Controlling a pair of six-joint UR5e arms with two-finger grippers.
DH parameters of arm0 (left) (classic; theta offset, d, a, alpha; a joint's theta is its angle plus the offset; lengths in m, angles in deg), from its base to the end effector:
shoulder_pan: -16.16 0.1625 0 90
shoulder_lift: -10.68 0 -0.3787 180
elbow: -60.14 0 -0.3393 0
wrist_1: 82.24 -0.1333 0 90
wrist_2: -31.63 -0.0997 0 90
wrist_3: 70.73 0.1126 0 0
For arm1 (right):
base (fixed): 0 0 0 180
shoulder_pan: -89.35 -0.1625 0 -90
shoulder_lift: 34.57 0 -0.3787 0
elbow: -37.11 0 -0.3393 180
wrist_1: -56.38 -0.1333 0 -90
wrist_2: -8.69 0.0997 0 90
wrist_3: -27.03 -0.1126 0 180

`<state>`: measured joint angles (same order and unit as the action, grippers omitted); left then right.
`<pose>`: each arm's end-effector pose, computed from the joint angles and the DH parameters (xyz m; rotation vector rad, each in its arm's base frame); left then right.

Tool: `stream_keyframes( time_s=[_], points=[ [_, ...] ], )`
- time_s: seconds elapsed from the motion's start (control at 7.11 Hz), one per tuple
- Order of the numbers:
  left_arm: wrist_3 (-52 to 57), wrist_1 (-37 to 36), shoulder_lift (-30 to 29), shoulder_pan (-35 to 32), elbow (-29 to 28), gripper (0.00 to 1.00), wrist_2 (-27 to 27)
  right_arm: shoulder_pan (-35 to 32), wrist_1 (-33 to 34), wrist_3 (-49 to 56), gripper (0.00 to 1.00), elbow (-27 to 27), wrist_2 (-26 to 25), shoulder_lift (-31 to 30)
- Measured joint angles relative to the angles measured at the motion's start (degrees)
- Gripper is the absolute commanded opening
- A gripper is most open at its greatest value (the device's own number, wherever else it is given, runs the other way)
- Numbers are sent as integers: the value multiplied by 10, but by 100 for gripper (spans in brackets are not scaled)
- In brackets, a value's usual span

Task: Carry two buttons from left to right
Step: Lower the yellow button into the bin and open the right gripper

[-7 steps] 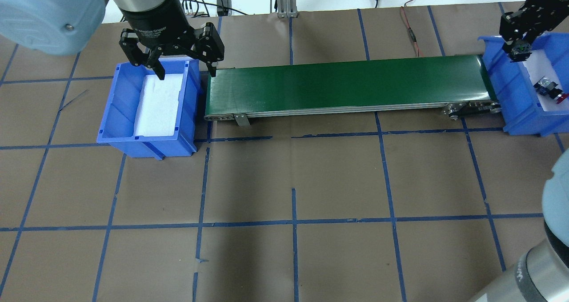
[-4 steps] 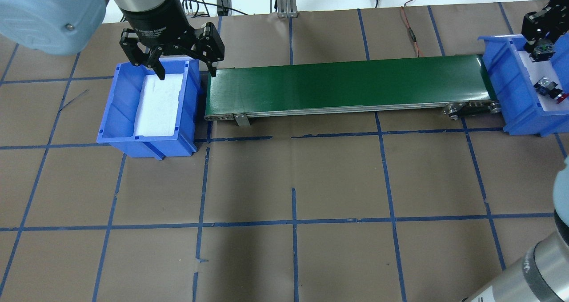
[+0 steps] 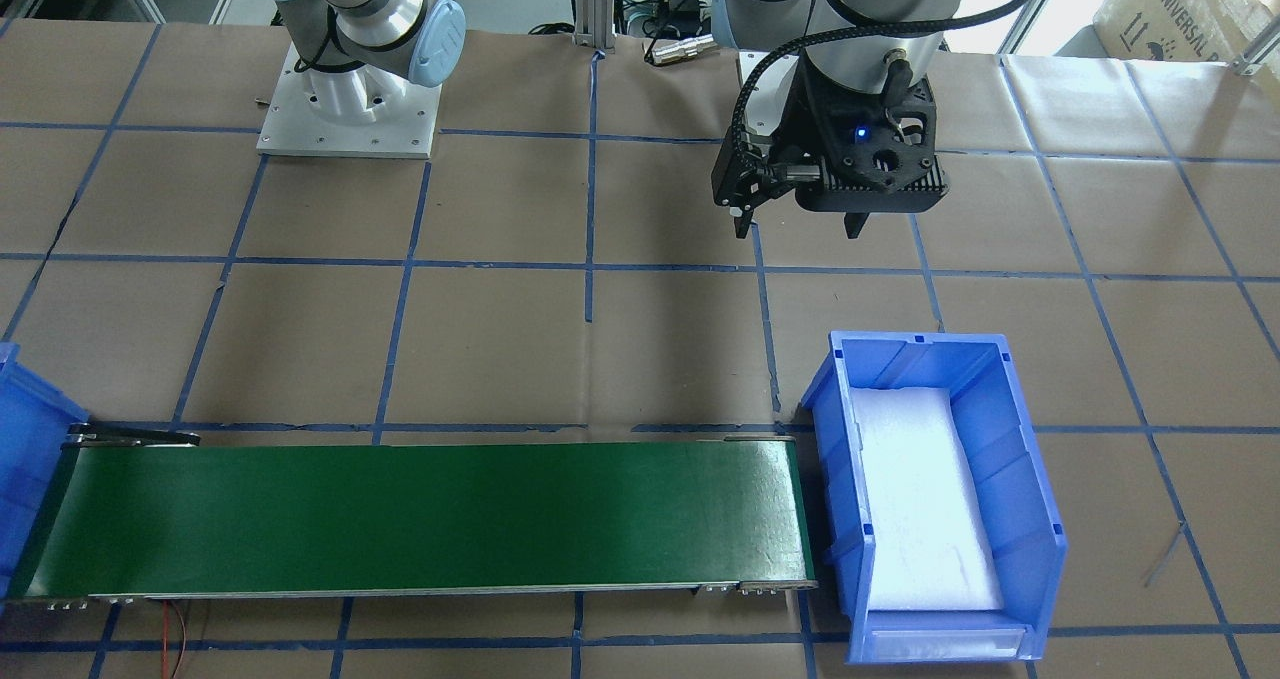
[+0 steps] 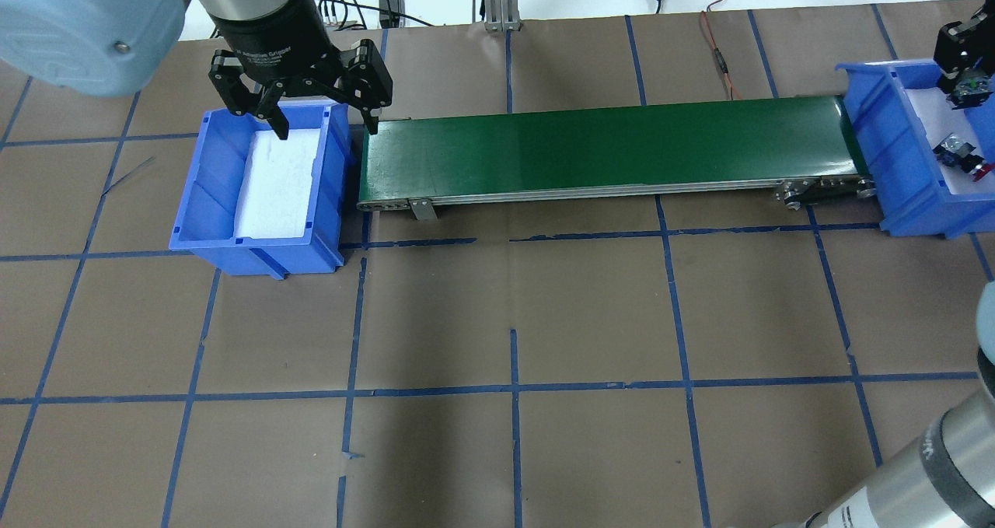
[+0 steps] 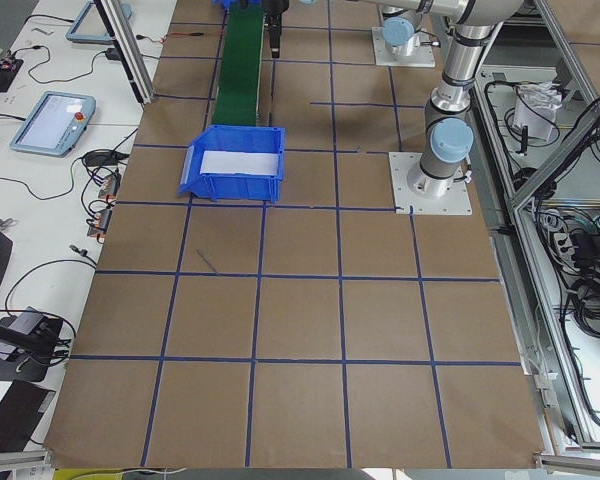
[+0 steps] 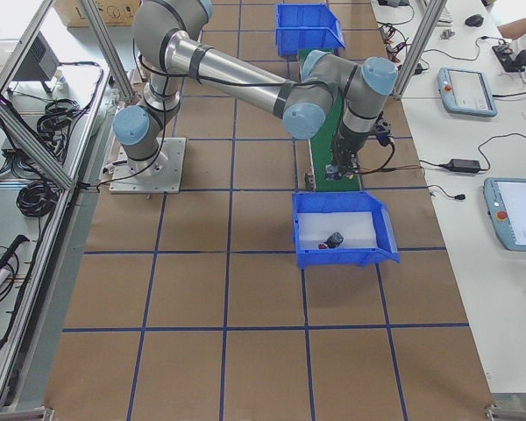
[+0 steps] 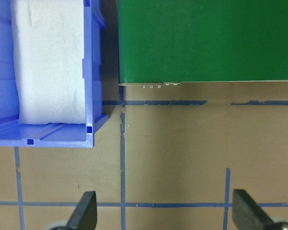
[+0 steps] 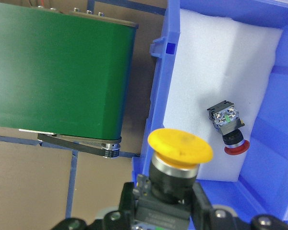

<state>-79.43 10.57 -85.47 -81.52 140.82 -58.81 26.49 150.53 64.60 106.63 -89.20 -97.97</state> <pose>-0.1954 -0.4578 0.4458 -0.0279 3.1347 -0.0115 -0.1701 -0.5901 0.3500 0.2799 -3.0268 -0.1563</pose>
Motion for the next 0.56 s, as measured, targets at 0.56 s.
stream_keyframes(
  time_s=[0.56],
  points=[
    [0, 0, 1, 0, 0, 100, -1, 44, 37, 44, 12, -34, 30, 72]
  ],
)
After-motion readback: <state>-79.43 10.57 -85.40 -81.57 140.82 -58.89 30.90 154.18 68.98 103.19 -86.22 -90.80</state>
